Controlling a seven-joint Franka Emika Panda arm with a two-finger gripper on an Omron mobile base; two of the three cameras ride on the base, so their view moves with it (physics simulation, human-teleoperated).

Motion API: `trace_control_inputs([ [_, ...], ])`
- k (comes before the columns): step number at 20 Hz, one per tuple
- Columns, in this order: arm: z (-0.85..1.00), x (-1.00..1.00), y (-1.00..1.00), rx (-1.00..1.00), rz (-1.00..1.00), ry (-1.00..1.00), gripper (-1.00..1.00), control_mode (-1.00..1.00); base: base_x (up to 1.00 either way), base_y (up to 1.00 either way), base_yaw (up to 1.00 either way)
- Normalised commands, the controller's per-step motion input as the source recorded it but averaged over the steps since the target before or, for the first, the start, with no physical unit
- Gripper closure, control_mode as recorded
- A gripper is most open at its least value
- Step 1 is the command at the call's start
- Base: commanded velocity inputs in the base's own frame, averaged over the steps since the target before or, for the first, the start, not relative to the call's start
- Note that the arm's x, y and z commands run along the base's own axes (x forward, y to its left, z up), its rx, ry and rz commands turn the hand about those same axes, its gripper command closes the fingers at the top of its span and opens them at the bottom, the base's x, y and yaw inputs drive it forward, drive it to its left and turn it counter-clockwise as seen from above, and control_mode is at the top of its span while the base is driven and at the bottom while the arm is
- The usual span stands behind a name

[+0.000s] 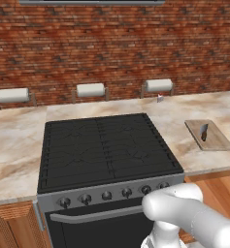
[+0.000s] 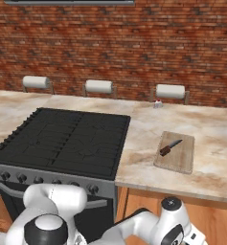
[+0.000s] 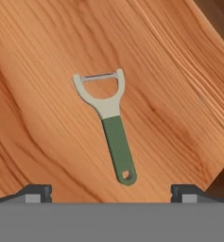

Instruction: Open the drawer on the right and place the cutting tools on the cutting board.

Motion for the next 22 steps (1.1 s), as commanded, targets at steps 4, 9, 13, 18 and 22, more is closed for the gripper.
trace_control_inputs([
  [4,-0.29,-0.01,-0.06,0.05,0.06,0.00,-1.00,-1.00,0.00,0.00,0.00],
  [9,-0.31,0.00,-0.16,0.04,0.06,0.00,-1.00,-1.00,0.00,0.00,0.00],
  [13,-0.31,-0.01,-0.21,0.00,0.03,0.01,-1.00,-1.00,0.00,0.00,0.00],
  [18,-0.40,0.00,-0.09,0.00,0.03,0.07,-1.00,-1.00,0.00,0.00,0.00],
  [22,-0.42,0.00,-0.10,0.00,0.04,0.08,-1.00,-1.00,0.00,0.00,0.00],
])
